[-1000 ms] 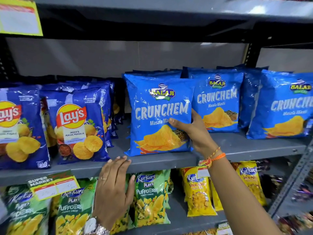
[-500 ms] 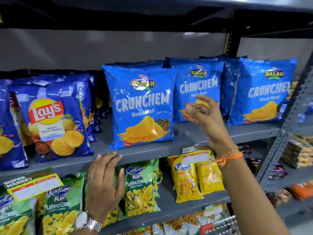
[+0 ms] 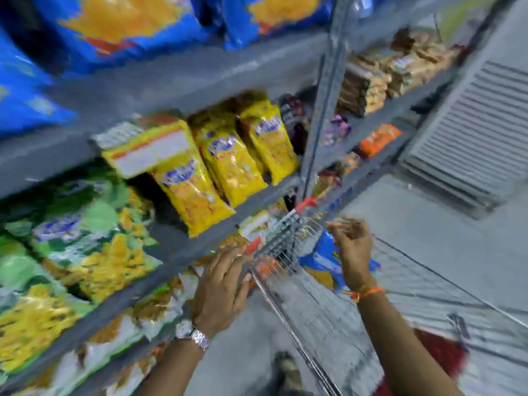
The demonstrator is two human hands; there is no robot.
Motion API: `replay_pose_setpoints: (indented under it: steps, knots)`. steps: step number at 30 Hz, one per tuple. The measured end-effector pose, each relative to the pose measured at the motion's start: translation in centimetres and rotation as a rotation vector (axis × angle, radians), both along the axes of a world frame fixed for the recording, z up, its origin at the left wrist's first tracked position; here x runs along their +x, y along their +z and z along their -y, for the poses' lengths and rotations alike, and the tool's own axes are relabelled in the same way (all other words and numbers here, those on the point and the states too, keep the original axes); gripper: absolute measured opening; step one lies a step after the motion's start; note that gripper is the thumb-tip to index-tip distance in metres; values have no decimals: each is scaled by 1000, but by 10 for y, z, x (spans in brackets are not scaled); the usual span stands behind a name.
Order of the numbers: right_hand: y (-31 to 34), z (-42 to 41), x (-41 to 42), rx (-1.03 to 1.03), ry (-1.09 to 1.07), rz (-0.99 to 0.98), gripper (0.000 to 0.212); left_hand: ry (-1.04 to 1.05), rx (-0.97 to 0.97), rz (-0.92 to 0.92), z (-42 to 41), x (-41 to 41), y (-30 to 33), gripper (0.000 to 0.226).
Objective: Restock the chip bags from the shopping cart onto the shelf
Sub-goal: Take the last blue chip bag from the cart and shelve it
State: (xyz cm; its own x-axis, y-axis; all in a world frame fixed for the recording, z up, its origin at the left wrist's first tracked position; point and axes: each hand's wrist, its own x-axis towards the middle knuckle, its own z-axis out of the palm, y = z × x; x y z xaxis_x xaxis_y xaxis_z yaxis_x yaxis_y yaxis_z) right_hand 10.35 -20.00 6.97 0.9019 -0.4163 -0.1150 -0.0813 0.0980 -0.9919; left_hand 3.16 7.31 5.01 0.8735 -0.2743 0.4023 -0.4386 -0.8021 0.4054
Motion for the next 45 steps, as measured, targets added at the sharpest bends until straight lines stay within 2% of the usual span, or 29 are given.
replay_pose_setpoints:
  steps: [2,5,8,9,11,13,16,19,23,28,33,35,37,40,42,45]
  knots:
    - [-57,21,-17,4,-73,-156,39,-74,26,-102,23,3,-40,32]
    - [-128,46,-38,12,-188,-364,27,-164,44,-222,52,7,-83,34]
    - [-192,65,-47,68,-209,-558,38,-254,31,-276,75,12,-120,34]
    - [-210,70,-48,84,-174,-623,42,-275,44,-295,79,12,-130,35]
    - [-237,77,-47,34,-81,-735,73,-295,72,-317,80,11,-144,35]
    - [-261,82,-38,40,-75,-704,87,-279,64,-298,80,10,-161,35]
    - [-287,90,-22,-3,-128,-582,93,-258,31,-262,80,8,-172,42]
    - [-308,94,-7,-5,-107,-472,87,-234,14,-212,79,8,-181,41]
    - [-326,101,5,-21,-118,-451,75,-233,-7,-168,78,8,-190,48]
    - [-339,103,17,-76,-116,-407,52,-215,-15,-131,80,8,-190,46]
    - [-346,100,7,-88,-85,-462,43,-192,19,-136,80,7,-190,44]
    - [-339,91,4,-36,-116,-406,41,-193,30,-143,80,7,-188,42]
    - [-321,80,-1,-30,-114,-380,47,-201,68,-148,80,8,-180,38]
    - [-291,70,-9,-42,-31,-326,37,-211,190,-207,80,8,-163,34]
    - [-256,65,-13,-49,-1,-271,31,-226,246,-255,80,8,-146,32]
    - [-185,54,-15,-63,48,-140,35,-209,265,-255,70,7,-111,29]
